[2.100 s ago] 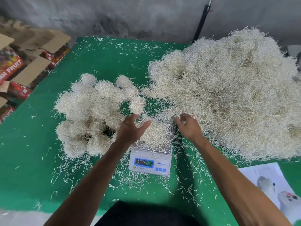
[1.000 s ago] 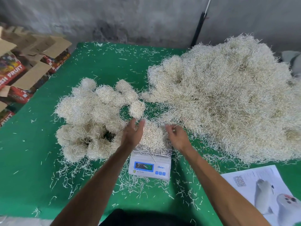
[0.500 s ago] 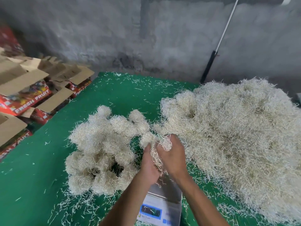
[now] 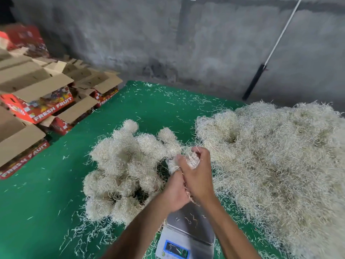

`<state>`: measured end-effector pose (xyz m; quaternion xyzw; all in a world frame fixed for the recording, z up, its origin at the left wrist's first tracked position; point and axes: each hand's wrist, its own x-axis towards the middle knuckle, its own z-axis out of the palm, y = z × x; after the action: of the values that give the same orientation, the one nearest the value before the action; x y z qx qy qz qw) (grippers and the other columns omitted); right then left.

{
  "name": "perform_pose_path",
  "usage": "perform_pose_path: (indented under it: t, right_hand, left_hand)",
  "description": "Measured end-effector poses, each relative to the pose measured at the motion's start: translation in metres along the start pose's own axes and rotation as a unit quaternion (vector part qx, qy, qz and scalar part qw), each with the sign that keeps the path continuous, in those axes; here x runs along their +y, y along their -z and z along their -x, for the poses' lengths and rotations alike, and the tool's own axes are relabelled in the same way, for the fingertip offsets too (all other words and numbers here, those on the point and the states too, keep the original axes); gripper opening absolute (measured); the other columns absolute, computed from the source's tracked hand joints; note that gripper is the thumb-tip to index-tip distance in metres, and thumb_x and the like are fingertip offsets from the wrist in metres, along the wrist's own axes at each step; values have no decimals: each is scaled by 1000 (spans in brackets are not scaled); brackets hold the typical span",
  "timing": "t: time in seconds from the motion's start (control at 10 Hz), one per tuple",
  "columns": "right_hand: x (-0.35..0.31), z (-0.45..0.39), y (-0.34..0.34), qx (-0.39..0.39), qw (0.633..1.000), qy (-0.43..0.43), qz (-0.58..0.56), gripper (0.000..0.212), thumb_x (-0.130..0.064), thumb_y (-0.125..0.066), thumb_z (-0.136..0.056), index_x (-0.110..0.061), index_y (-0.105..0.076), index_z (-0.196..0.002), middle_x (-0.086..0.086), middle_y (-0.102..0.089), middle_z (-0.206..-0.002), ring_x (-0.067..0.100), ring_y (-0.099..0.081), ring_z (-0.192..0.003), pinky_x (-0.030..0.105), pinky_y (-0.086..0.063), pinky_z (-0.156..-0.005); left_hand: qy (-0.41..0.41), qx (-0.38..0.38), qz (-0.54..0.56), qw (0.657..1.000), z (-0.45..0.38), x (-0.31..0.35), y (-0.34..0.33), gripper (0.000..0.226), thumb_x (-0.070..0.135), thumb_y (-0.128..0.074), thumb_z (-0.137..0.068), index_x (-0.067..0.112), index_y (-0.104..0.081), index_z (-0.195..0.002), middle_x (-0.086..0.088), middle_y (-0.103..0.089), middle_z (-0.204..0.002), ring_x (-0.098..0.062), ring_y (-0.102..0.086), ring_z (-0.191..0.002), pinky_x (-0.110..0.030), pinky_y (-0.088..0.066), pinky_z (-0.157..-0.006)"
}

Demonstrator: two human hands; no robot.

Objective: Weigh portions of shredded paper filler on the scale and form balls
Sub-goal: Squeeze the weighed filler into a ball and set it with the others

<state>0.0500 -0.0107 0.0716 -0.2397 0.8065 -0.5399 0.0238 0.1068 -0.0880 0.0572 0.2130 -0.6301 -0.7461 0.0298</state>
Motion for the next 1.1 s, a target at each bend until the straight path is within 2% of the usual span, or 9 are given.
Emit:
perform_pose_path:
  t: [0.1,0.2,0.3,0.4,0.6,0.7,0.8,1.0,1.1]
  right_hand:
    - [13,3,12,-51,983,117,130,54,-50,-50,-103,-22,-48,-150,-4,-50,-149,12,-43,-139,44,-39,-116]
    - [8,21,-17,-145,951,251,105,47,-36,-51,-105,-19,-52,-149,-2,-48,-156,16,-40,-147,50,-37,-119]
    - [-1,4,-23,-103,980,152,82,46,-44,-46,-108,-26,-49,-151,-7,-46,-156,10,-40,-145,48,-36,-120]
    - [16,4,-14,-95,967,190,140,41,-23,-49,-106,-18,-57,-146,-2,-46,-157,18,-41,-147,53,-33,-121]
    - [-5,14,-69,-131,965,215,75,41,-49,-34,-111,-38,-50,-147,-29,-42,-154,0,-38,-145,37,-34,-119]
    - [7,-10,-61,-129,942,259,167,45,-42,-43,-108,-27,-54,-148,-14,-42,-159,12,-43,-145,53,-33,-121]
    - [11,-2,-76,-226,885,368,173,50,-31,-47,-106,-22,-45,-155,0,-30,-169,22,-30,-155,56,-23,-126]
    - [-10,-31,-102,-178,917,306,185,44,-42,-42,-108,-24,-60,-144,0,-48,-158,18,-44,-146,60,-35,-119]
    - [4,-25,-94,-217,917,300,148,45,-34,-45,-107,-24,-53,-150,-1,-35,-166,20,-36,-152,60,-31,-122]
  left_hand:
    - [-141,195,-9,971,2,12,32,35,5,-77,-81,-1,-65,-113,-12,-74,-90,-13,-71,-77,-18,-58,-64]
    - [192,-76,408,889,11,13,44,19,27,-67,-93,18,-66,-77,3,-69,-62,-3,-66,-53,-23,-55,-53]
    - [161,-71,326,929,25,10,27,32,41,-52,-101,19,-75,-97,-3,-75,-93,-10,-72,-86,-43,-58,-85]
    - [31,42,57,997,15,22,43,11,21,-71,-87,29,-70,-79,4,-70,-68,-2,-67,-56,-22,-55,-48]
    - [10,93,135,986,24,6,63,41,41,-27,-109,44,-67,-100,12,-67,-91,2,-68,-74,-21,-56,-65]
    - [111,80,151,979,22,8,85,37,31,-57,-101,18,-55,-135,-10,-61,-129,-27,-61,-121,-26,-61,-75]
    - [91,160,228,956,10,5,124,22,30,-61,-96,22,-58,-116,-3,-61,-109,-19,-61,-90,-18,-57,-52]
    - [16,95,13,995,23,-11,108,39,37,-48,-94,13,-68,-118,-22,-63,-125,-13,-64,-103,-19,-43,-103]
    - [87,120,297,943,11,1,141,38,35,-46,-98,7,-69,-112,-25,-70,-107,-24,-71,-93,-35,-56,-89]
